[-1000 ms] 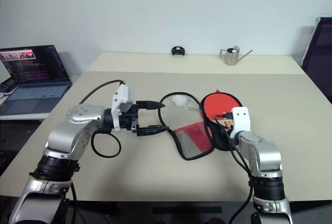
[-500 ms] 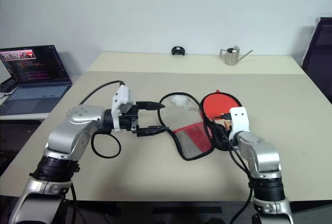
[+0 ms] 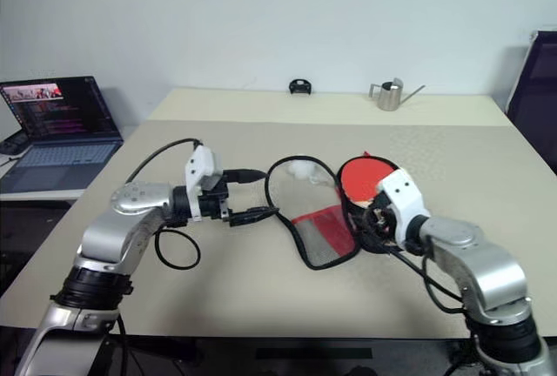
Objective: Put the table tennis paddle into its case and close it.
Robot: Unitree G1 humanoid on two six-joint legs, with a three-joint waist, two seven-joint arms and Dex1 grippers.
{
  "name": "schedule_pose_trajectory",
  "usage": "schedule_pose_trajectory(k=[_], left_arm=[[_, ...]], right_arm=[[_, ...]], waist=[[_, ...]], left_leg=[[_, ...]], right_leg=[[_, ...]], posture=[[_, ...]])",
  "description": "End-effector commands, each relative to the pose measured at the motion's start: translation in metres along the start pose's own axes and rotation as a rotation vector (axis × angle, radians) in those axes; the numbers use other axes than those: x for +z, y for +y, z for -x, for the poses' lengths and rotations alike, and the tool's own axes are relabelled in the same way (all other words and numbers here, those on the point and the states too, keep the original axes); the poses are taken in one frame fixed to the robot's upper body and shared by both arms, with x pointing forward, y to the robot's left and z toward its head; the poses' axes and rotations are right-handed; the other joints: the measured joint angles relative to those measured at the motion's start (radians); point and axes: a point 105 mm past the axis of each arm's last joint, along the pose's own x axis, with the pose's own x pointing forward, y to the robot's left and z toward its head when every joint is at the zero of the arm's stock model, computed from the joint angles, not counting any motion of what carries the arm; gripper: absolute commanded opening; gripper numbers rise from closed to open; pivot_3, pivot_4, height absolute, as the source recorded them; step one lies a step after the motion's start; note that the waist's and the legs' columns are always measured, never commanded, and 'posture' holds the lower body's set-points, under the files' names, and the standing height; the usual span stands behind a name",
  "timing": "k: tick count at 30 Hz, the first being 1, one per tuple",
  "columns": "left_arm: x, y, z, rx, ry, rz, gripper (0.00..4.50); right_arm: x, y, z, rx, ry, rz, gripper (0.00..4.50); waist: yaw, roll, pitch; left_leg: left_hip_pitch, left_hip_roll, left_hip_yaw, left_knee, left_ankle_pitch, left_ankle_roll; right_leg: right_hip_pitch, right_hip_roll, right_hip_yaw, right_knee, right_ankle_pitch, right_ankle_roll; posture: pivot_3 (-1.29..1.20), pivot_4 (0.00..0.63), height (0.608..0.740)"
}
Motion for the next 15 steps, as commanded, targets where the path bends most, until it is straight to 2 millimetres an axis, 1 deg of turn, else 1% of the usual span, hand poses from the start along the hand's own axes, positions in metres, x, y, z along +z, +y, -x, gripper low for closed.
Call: schedule_pose_trajectory(k=[1,4,8,11,15], left_arm=[[-0.005,0.018,0.007,0.122,0.022,-0.026,4.5],[-0.022,0.031,0.012,0.209,0.085,-0.014,4.5],[-0.042,0.043,0.018,0.297,0.153,0.003,4.5],[-0.057,0.047,0.021,0.325,0.209,0.003,4.5],[-0.075,0.051,0.02,0.344,0.262,0.015,4.5]], right_arm=[[0.025,-0.008,0.016,0.049,-0.083,0.036,3.34],[0.04,-0.012,0.027,0.098,-0.109,0.061,3.34],[0.05,-0.014,0.039,0.154,-0.112,0.097,3.34],[0.056,-0.015,0.045,0.177,-0.115,0.121,3.34],[0.064,-0.023,0.05,0.164,-0.133,0.134,3.34]], waist=[[0.0,0.0,0.0],[-0.003,0.0,0.0],[-0.001,0.0,0.0],[0.0,0.0,0.0],[0.001,-0.001,0.0]], left_leg=[[0.0,0.0,0.0,0.0,0.0,0.0],[0.0,0.0,0.001,0.0,0.0,0.0],[0.0,0.0,0.0,0.0,0.0,0.0],[-0.001,0.0,0.0,0.0,0.0,0.0],[-0.001,0.0,0.0,0.0,0.0,0.0]], right_leg=[[0.0,0.0,0.0,0.0,0.0,0.0],[0.0,0.0,0.001,0.0,0.0,0.0],[0.0,0.0,0.0,0.0,0.0,0.0],[0.0,-0.001,0.0,-0.001,0.0,0.0],[0.0,-0.001,0.0,0.0,0.0,0.0]], posture=[[0.0,0.15,0.74],[0.0,0.15,0.74],[0.0,0.15,0.74],[0.0,0.15,0.74],[0.0,0.15,0.74]])
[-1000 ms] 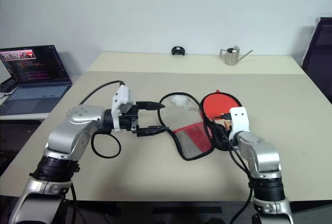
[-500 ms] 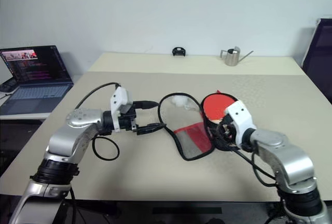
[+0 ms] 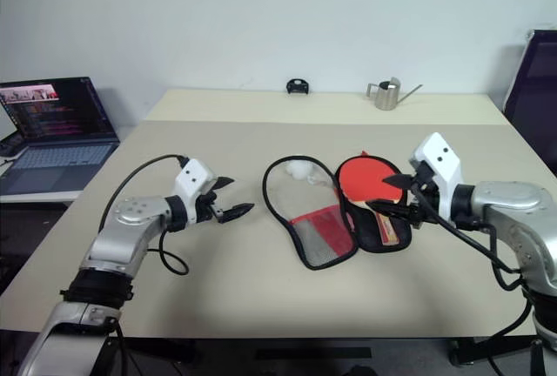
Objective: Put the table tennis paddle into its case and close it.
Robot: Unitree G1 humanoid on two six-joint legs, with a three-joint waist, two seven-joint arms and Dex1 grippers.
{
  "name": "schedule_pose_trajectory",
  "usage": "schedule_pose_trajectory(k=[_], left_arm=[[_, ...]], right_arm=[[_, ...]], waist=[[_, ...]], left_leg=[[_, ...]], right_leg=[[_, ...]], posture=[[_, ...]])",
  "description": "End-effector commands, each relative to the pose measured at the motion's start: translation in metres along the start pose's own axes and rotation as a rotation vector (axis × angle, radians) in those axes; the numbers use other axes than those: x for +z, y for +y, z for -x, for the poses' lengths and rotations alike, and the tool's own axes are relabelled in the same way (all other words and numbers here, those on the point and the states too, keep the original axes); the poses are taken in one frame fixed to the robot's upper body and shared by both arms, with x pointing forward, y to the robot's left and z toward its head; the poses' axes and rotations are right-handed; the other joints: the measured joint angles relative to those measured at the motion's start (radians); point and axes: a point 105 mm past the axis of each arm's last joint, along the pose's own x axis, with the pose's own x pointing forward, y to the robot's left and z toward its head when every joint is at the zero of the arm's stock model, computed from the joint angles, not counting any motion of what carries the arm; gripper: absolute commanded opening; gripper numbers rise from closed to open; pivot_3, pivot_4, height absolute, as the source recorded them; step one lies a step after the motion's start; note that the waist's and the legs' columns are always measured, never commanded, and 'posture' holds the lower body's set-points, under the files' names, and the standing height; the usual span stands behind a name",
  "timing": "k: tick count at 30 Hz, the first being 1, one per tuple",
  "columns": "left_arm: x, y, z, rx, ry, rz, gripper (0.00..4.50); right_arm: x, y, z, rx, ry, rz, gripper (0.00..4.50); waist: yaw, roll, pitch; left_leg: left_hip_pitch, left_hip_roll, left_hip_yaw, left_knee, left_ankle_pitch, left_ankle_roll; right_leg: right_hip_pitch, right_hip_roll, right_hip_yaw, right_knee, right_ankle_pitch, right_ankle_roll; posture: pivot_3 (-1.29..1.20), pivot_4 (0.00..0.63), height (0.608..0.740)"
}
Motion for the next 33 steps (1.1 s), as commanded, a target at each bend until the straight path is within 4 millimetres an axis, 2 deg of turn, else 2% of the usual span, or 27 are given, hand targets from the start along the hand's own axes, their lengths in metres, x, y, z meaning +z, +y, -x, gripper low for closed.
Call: schedule_pose_trajectory(k=[1,8,15,18,25,28,31,33], left_arm=[[0.002,0.006,-0.006,0.03,-0.002,-0.036,4.5],[-0.003,-0.003,-0.032,0.025,-0.016,0.017,4.5],[0.014,-0.028,-0.064,-0.06,-0.09,0.063,4.5],[0.034,-0.045,-0.075,-0.129,-0.155,0.065,4.5],[0.107,-0.078,-0.085,-0.268,-0.368,0.093,4.5],[0.129,-0.089,-0.087,-0.309,-0.42,0.1,4.5],[0.157,-0.109,-0.104,-0.354,-0.464,0.092,4.5],[0.169,-0.121,-0.118,-0.37,-0.469,0.102,4.5]], right_arm=[[0.02,-0.007,0.011,-0.032,-0.06,0.059,3.34],[0.021,-0.007,0.015,-0.029,-0.062,0.068,3.34],[0.023,-0.009,0.018,-0.045,-0.065,0.077,3.34],[0.024,-0.009,0.021,-0.053,-0.066,0.08,3.34],[0.025,-0.019,0.034,-0.114,-0.061,0.084,3.34],[0.026,-0.023,0.038,-0.134,-0.067,0.078,3.34],[0.028,-0.028,0.045,-0.173,-0.074,0.058,3.34],[0.028,-0.03,0.048,-0.194,-0.077,0.048,3.34]], waist=[[0.002,0.0,0.0],[0.005,0.0,0.0],[0.006,-0.001,0.0],[0.007,-0.001,0.0],[0.01,-0.002,0.0],[0.011,-0.001,0.0],[0.018,-0.002,0.001],[0.026,-0.002,0.001]], left_leg=[[0.0,0.0,0.0,0.0,0.0,0.0],[-0.001,0.0,0.0,0.0,0.0,0.0],[-0.001,0.0,0.0,0.001,0.0,-0.001],[-0.002,0.0,0.0,0.001,0.001,-0.001],[-0.002,0.0,0.0,0.001,0.001,-0.002],[-0.002,0.0,0.0,0.001,0.001,-0.002],[-0.002,0.0,0.0,0.001,0.001,-0.002],[-0.002,-0.001,0.0,0.002,0.001,-0.001]], right_leg=[[0.0,0.0,0.0,0.0,0.0,0.0],[0.0,0.0,0.0,0.0,0.0,0.0],[0.0,0.0,-0.001,0.0,0.0,0.0],[0.0,0.0,-0.001,0.0,0.0,0.0],[0.0,0.0,-0.001,0.0,0.0,0.0],[0.0,0.0,-0.001,0.0,0.0,0.0],[0.0,0.0,-0.001,0.0,0.0,0.0],[0.0,0.0,-0.001,0.0,0.0,0.0]], posture=[[0.0,0.15,0.74],[0.0,0.15,0.74],[0.0,0.15,0.74],[0.0,0.15,0.74],[0.0,0.15,0.74],[0.0,0.15,0.74],[0.0,0.15,0.74],[0.0,0.15,0.74]])
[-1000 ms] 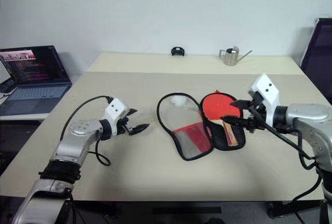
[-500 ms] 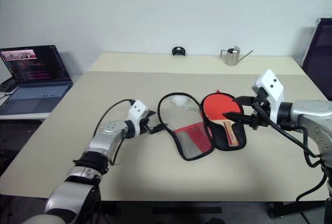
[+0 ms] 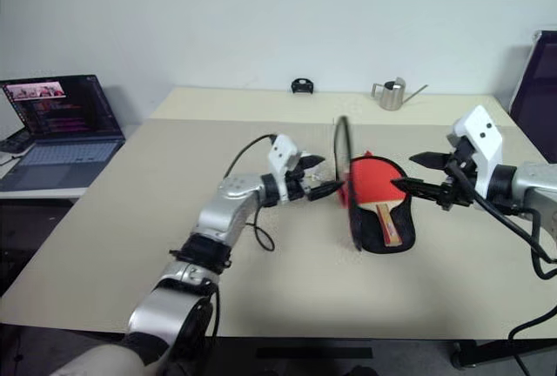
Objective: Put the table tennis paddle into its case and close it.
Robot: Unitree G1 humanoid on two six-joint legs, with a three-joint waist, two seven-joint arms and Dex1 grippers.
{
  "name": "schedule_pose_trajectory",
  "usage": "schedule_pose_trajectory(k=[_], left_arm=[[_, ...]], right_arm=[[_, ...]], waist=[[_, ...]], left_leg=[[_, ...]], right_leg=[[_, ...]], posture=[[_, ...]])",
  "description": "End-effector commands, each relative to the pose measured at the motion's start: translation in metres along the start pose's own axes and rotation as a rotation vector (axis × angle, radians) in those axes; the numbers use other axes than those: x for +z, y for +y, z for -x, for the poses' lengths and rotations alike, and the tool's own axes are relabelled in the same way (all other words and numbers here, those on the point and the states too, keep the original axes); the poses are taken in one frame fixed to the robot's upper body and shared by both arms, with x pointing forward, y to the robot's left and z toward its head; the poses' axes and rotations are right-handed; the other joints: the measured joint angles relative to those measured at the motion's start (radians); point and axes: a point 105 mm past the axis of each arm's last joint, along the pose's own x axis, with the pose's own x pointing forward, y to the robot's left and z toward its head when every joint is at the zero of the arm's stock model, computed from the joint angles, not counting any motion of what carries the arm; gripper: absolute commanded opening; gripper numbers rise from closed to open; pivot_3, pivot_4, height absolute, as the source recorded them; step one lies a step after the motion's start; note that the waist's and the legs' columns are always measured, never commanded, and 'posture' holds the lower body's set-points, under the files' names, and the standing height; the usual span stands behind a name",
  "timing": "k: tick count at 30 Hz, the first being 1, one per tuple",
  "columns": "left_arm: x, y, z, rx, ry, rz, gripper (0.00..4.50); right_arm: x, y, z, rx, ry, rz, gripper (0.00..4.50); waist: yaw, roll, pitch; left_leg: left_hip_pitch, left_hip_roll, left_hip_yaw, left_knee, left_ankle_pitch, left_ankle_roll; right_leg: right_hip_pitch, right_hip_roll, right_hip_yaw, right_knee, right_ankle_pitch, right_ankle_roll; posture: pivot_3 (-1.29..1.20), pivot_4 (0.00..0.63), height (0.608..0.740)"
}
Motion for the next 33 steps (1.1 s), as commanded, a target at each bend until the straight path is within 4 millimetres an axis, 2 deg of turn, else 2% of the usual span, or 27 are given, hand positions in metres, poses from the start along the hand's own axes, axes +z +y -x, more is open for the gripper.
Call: schedule_pose_trajectory(k=[1,6,10,15,20,23,26,33], left_arm=[[0.015,-0.008,-0.028,-0.015,-0.037,-0.022,4.5],[0.008,-0.011,-0.043,0.006,-0.018,-0.027,4.5],[0.009,-0.001,-0.035,0.025,-0.038,-0.026,4.5],[0.014,0.015,-0.006,0.019,-0.075,-0.041,4.5],[0.012,0.019,0.041,-0.054,-0.064,-0.072,4.5],[0.017,0.022,0.064,-0.039,-0.066,-0.072,4.5],[0.026,0.021,0.078,-0.035,-0.08,-0.068,4.5],[0.035,0.009,0.092,-0.041,-0.076,-0.089,4.5]], right_arm=[[0.011,-0.007,0.012,-0.056,-0.032,0.017,3.34],[0.008,-0.007,0.012,-0.08,-0.03,0.003,3.34],[-0.002,-0.013,0.012,-0.133,-0.017,-0.028,3.34],[-0.029,-0.023,0.0,-0.205,0.028,-0.118,3.34],[-0.064,-0.042,-0.02,-0.297,0.102,-0.189,4.49],[-0.083,-0.061,-0.029,-0.384,0.142,-0.205,4.49],[-0.096,-0.07,-0.037,-0.404,0.166,-0.209,4.49],[-0.121,-0.073,-0.057,-0.368,0.23,-0.172,4.49]], waist=[[0.004,0.0,0.0],[-0.002,0.0,0.0],[-0.001,0.0,0.0],[-0.001,0.0,0.0],[-0.007,0.0,0.0],[-0.007,0.001,0.0],[-0.004,0.001,0.0],[-0.002,0.001,0.0]], left_leg=[[0.0,0.0,0.0,0.0,0.0,0.0],[0.001,0.0,0.002,-0.001,0.0,0.0],[0.001,0.001,0.002,-0.001,0.0,0.0],[0.001,0.0,0.002,-0.001,0.001,-0.001],[0.001,0.001,0.002,-0.001,0.002,-0.002],[0.001,0.001,0.002,-0.001,0.002,-0.003],[0.001,0.0,0.001,0.0,0.002,-0.003],[0.001,0.0,0.001,0.0,0.002,-0.003]], right_leg=[[0.0,0.0,0.0,0.0,0.0,0.0],[0.0,0.0,0.001,0.0,0.0,0.0],[0.0,0.0,0.001,0.0,0.0,0.0],[0.0,0.0,0.001,0.0,0.0,0.0],[-0.001,0.0,0.002,0.0,0.0,0.0],[-0.001,0.0,0.002,0.0,0.0,0.0],[-0.001,0.0,0.002,0.0,0.0,0.0],[-0.001,0.0,0.001,0.0,0.0,0.0]], posture=[[0.0,0.15,0.74],[0.0,0.15,0.74],[0.0,0.15,0.74],[0.0,0.15,0.74],[0.0,0.15,0.74],[0.0,0.15,0.74],[0.0,0.15,0.74],[0.0,0.15,0.74]])
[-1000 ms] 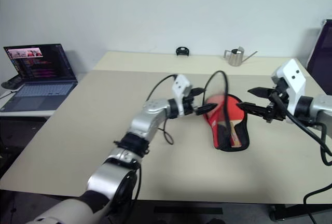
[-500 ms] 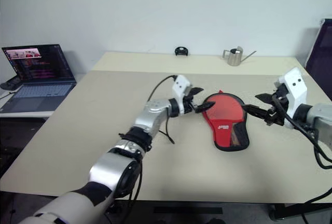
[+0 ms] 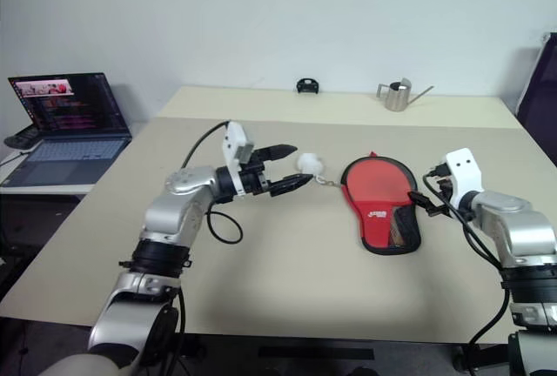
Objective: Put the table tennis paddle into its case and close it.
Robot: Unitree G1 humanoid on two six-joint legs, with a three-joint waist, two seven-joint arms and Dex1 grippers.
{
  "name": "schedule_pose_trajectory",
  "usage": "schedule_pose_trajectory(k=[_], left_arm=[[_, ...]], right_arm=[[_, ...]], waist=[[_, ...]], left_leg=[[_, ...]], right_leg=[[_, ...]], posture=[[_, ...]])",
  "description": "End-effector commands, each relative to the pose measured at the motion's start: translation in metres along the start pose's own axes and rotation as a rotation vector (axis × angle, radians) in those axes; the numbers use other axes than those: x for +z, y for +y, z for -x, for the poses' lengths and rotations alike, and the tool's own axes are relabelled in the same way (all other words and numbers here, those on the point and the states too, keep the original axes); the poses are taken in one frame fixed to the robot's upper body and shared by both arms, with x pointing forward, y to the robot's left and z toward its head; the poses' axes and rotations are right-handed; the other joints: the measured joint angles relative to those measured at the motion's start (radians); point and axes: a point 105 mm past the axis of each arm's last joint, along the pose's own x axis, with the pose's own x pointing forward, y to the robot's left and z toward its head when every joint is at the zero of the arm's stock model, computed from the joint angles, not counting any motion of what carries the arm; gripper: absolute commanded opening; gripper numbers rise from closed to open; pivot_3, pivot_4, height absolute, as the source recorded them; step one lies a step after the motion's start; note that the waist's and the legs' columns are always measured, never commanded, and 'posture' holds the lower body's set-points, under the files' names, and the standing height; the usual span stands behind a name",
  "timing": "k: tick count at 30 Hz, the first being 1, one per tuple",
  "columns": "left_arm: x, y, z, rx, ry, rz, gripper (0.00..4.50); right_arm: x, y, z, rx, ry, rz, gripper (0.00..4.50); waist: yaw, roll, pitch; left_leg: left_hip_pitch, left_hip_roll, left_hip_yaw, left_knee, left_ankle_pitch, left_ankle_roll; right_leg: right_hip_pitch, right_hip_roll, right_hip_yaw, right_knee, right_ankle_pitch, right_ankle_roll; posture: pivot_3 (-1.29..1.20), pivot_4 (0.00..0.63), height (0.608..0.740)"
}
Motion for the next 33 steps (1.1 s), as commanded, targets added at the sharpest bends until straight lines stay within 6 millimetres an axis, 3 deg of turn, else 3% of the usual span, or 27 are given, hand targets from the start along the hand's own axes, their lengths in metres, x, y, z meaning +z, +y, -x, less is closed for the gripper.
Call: schedule_pose_trajectory(k=[1,9,25,28,33], left_arm=[[0.017,-0.006,0.002,-0.011,-0.036,-0.041,4.5],[0.02,-0.006,0.002,-0.011,-0.032,-0.047,4.5],[0.023,-0.003,0.0,-0.012,-0.033,-0.062,4.5],[0.023,-0.003,0.001,-0.008,-0.028,-0.066,4.5],[0.021,-0.002,0.002,-0.004,-0.023,-0.07,4.5]], right_arm=[[0.005,0.002,-0.006,0.026,-0.017,0.041,4.49],[-0.02,0.007,-0.02,0.07,0.061,0.051,4.49],[-0.034,0.032,-0.039,0.243,0.154,-0.098,4.49],[-0.038,0.039,-0.045,0.263,0.173,-0.101,3.9],[-0.04,0.05,-0.051,0.288,0.184,-0.1,2.29]], waist=[[-0.001,0.0,0.0],[-0.003,0.0,0.0],[-0.029,0.0,-0.001],[-0.031,-0.001,-0.002],[-0.035,-0.004,-0.003]], left_leg=[[0.0,0.0,0.0,0.0,0.0,0.0],[0.0,0.0,0.0,0.0,0.0,0.0],[0.002,0.001,0.001,0.0,0.0,0.0],[0.004,0.001,0.001,0.0,0.0,0.0],[0.007,0.002,0.002,0.0,0.0,0.0]], right_leg=[[0.0,0.0,0.0,0.0,0.0,0.0],[0.0,0.0,0.0,0.001,0.0,0.0],[0.002,0.0,0.0,0.001,0.0,0.0],[0.002,0.001,0.001,0.002,0.0,0.0],[0.005,0.001,0.001,0.002,0.0,-0.001]], posture=[[0.0,0.15,0.74],[0.0,0.15,0.74],[0.0,0.15,0.74],[0.0,0.15,0.74],[0.0,0.15,0.74]])
